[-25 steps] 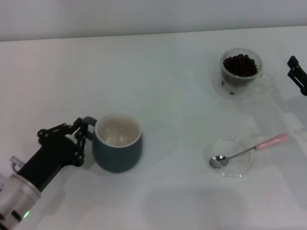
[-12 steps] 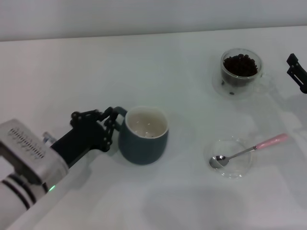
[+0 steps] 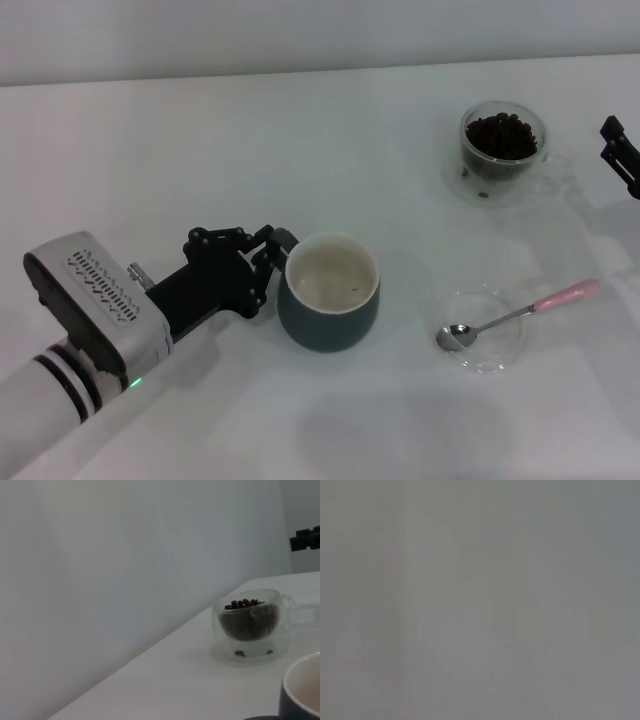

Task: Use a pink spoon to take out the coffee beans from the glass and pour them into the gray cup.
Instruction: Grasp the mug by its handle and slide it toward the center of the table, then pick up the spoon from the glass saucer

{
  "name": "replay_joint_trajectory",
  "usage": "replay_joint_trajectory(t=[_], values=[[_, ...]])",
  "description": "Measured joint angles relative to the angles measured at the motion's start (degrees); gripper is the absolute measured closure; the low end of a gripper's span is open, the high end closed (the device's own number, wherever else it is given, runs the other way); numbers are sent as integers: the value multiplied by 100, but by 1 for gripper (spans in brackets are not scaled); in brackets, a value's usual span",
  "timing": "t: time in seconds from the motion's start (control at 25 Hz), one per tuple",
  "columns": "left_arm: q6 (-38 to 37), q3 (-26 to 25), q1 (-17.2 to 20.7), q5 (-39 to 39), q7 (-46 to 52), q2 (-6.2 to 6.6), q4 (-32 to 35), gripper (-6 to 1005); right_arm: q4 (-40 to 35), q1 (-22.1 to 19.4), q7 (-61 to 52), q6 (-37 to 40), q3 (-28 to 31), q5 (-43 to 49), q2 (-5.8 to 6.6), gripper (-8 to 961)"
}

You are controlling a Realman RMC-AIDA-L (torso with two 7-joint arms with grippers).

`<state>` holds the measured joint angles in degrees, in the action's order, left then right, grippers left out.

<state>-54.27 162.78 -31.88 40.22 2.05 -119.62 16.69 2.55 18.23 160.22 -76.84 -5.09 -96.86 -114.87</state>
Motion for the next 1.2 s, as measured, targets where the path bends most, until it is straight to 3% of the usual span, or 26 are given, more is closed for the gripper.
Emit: replay_joint_trajectory(t=[0.24, 0.48, 0.72, 0.96, 1.2], values=[[-50, -52, 147, -10, -17, 0, 1, 894, 0, -9, 0, 3, 0, 0, 0, 80], [-234, -63, 355, 20, -47, 15, -2, 727, 0, -13, 0, 3, 0, 0, 0, 79], [-822, -181, 797, 73, -140, 40, -51, 657, -65, -122, -205, -4, -43, 0, 11, 80], [-1360, -735, 1422, 89, -143, 51, -95, 619, -917, -427, -1865, 208, -671, 6, 34, 81], [-1740, -1280, 1758, 91, -143, 54, -286, 553, -1535, -830, -3827, 151, -1251, 20, 95, 81]])
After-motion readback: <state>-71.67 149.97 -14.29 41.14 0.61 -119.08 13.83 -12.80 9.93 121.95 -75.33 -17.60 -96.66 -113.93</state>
